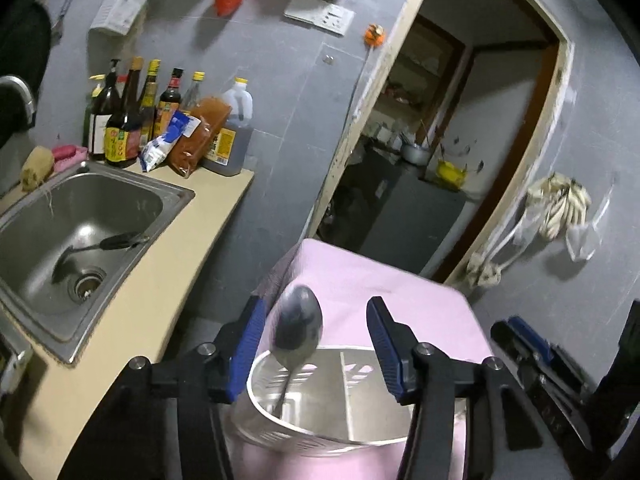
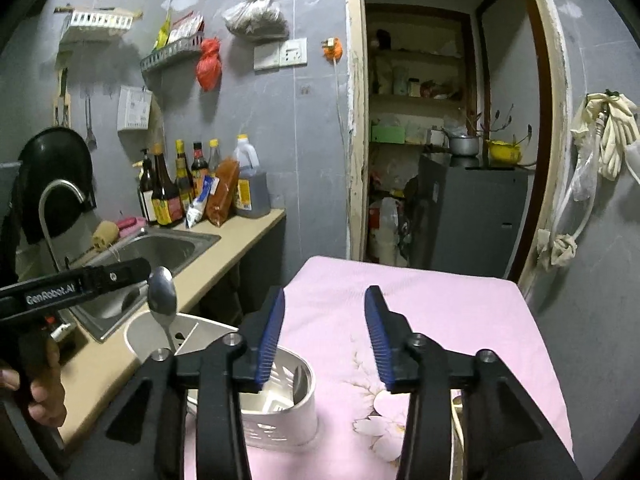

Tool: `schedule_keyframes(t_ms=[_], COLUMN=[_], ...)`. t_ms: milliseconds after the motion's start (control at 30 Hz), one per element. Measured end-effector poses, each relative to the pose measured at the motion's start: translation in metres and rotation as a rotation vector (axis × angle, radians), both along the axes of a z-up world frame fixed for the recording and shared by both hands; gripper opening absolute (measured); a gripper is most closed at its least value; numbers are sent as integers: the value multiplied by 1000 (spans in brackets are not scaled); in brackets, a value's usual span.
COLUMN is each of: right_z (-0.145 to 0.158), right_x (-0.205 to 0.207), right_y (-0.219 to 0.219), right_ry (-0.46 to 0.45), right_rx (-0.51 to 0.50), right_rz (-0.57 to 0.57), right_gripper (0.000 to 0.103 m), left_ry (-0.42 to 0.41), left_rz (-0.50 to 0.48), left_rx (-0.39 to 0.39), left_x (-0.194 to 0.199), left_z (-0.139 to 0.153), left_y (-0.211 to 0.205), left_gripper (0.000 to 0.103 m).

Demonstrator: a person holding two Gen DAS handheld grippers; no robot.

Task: Organize utensils
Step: 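Move both tools back over the remaining utensils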

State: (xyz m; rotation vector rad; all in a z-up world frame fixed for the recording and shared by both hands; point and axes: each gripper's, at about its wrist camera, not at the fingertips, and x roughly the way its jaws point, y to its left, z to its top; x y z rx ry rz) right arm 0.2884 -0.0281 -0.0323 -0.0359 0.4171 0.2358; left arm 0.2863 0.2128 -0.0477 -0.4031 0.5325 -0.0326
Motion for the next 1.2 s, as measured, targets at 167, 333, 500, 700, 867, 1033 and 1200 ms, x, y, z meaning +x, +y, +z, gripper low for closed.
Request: schedule_keyframes(t_ms=[167,333,500,700,867,1033,1200], right_z=[14,35,49,54,50,39,18], right_x=[-10,-22,-34,-44,-49,-48,-41], right_y=[-19,-53,-99,-151,-188,-222,-254], right_ry=[-30,-92,-125,-141,-129,-99,-42], right_rx=[47,89,115,100,84,71,53], right_rz=[-13,-53,-112,-171,-210,-233,-251], right_gripper=[60,76,93,99,100,100,100], left_ry=[-8,-75,-139,-191,-192,-177,-132], left_rz=[-9,-8,7,-7,-47,-72,-87], left_rx=[44,88,125,185,220,231,223], left_x=[-6,-17,-25,-34,-37,-37,-31], left_z=[14,35,50,56,52,41,20], left_y=[-16,-39,-71,-117,-158,-194,-224], left_gripper=[62,81,94,101,101,101,101])
